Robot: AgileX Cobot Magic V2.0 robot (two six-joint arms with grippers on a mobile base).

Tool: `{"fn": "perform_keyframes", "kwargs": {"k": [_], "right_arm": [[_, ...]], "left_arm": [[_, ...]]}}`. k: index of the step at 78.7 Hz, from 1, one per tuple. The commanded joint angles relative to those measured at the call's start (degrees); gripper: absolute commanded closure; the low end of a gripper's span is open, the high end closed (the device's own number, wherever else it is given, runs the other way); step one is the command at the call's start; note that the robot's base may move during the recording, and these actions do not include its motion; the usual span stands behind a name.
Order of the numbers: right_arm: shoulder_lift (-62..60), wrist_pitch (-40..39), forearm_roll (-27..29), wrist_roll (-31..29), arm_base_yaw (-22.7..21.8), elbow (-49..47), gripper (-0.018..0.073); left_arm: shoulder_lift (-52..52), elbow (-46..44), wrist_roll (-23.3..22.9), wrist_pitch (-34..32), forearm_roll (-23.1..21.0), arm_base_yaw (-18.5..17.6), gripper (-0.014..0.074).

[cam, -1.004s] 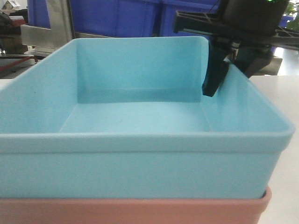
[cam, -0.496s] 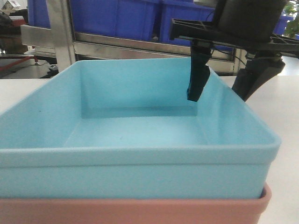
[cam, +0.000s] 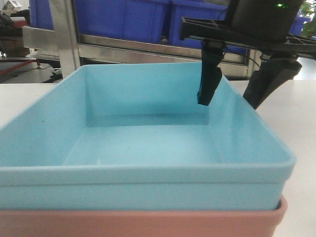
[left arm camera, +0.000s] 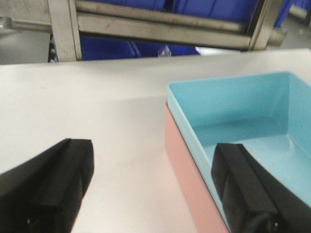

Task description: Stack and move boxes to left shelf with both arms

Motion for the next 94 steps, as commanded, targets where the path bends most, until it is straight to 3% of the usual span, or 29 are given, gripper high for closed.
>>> {"fn": "perform_keyframes", "kwargs": {"k": [1, 19, 39, 51, 66, 85, 94], "right_arm": [[-2.81, -1.83, 0.12, -0.7, 0.02, -1.94, 0.0104], [-2.81, -1.83, -0.55, -0.7, 0.02, -1.94, 0.0104], [-2.81, -1.7, -1.83, -0.7, 0.02, -1.94, 0.0104], [-2.81, -1.02, -1.83, -0.7, 0.02, -1.94, 0.0104], [-2.81, -0.9, -1.88, -0.7, 0.02, -1.94, 0.0104], [-2.34, 0.01, -1.95, -0.7, 0.02, -1.94, 0.0104], [-2.23, 1.44, -1.95, -0.7, 0.02, -1.94, 0.0104]], "left_arm": [[3.89, -5.28, -0.12, -1.43, 0.39, 0.17, 0.02], [17.13, -16.16, -0.55, 5.93, -0.02, -0.48, 0.02], [32.05, -25.9, -1.28, 6.26, 0.07, -8.91, 0.02], [38.88, -31.57, -14.35, 12.21, 4.46, -10.19, 0.02], [45.48, -38.69, -32.9, 22.5, 16.22, -10.19, 0.0201], [51.77, -45.0, -44.34, 35.89, 25.93, -15.58, 0.0201], [54.82, -46.15, -49.25, 41.89, 27.61, -18.32, 0.0201]]}}
